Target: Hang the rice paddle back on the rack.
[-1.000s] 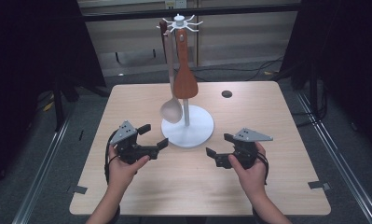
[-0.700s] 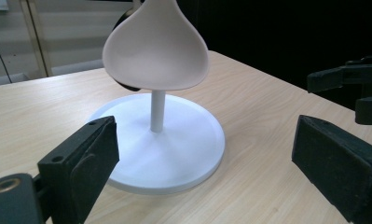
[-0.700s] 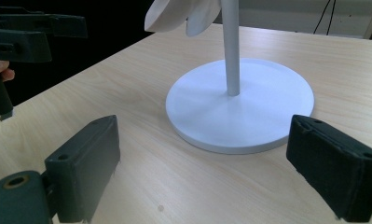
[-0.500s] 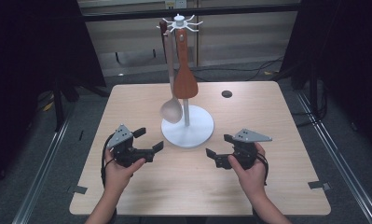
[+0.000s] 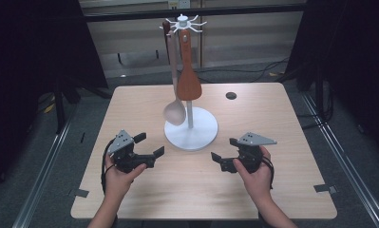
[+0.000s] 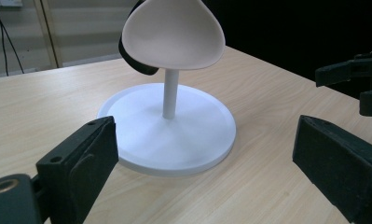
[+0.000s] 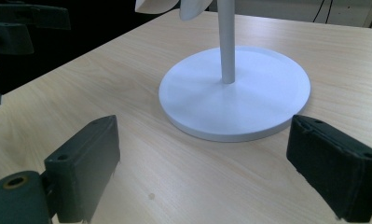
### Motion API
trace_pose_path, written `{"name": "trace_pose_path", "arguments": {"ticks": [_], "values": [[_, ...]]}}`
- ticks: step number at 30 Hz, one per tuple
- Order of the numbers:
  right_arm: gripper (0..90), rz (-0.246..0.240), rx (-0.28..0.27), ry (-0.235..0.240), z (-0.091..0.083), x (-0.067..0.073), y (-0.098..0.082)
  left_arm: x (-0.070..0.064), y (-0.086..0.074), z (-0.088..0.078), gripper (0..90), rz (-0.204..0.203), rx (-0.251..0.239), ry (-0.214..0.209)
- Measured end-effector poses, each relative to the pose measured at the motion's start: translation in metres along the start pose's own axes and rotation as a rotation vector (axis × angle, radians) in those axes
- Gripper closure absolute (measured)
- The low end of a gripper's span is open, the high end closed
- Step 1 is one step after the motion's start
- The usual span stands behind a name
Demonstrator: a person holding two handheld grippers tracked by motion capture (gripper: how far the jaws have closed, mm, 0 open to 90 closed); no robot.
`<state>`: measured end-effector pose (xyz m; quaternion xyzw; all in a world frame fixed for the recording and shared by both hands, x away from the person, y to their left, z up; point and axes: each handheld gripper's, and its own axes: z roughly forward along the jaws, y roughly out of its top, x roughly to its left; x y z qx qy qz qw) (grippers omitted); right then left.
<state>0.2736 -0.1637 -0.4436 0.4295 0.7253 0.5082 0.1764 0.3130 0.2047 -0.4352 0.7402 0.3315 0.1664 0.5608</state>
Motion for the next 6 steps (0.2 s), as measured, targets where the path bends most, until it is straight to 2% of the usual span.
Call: {"name": "trace_pose_path", "arguments": {"ticks": [6], "values": [[9.5, -0.010, 0.006, 0.001, 0.0024, 0.0018, -0.0010, 0.0019, -0.0018, 0.0004, 6.6, -0.011, -0.003, -0.003]]}}
